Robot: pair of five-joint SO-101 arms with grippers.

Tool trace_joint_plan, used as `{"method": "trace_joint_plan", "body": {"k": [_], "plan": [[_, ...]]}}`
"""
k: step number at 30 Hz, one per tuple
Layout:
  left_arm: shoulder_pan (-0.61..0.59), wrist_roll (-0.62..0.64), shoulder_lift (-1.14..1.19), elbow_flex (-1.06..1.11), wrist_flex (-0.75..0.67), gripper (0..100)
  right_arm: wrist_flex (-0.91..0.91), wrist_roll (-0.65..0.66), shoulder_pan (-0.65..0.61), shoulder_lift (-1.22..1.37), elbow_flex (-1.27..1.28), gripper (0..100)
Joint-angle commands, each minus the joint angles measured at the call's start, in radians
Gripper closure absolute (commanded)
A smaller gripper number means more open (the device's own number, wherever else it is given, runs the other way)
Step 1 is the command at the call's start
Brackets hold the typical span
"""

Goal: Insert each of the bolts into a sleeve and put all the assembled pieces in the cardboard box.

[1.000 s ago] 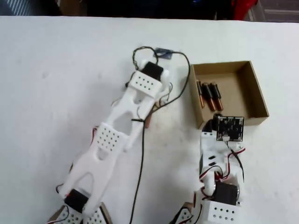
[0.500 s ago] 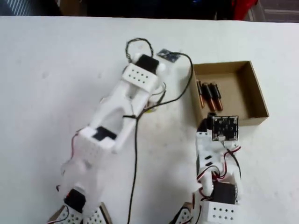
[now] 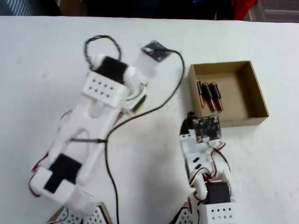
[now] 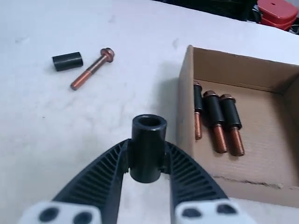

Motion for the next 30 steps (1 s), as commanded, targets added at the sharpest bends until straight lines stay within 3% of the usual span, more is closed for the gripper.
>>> {"method": "trace_joint_plan", "body": {"k": [1,15,25,30], "plan": [[-0.059,-0.014,-0.122,0.020,0.002,98,-0.033,0.002,-0.085,-0.012,-0.011,98.1],[-0.081,-0.014,-0.437,0.235,-0.117,98,-0.268,-0.005,-0.400,-0.012,-0.005,98.1],[-0.081,-0.006,-0.656,0.454,-0.410,98,-0.483,-0.008,-0.456,-0.010,0.094,98.1],[-0.081,0.003,-0.759,0.568,-0.600,98,-0.516,-0.166,-0.450,-0.012,0.094,98.1]]}}
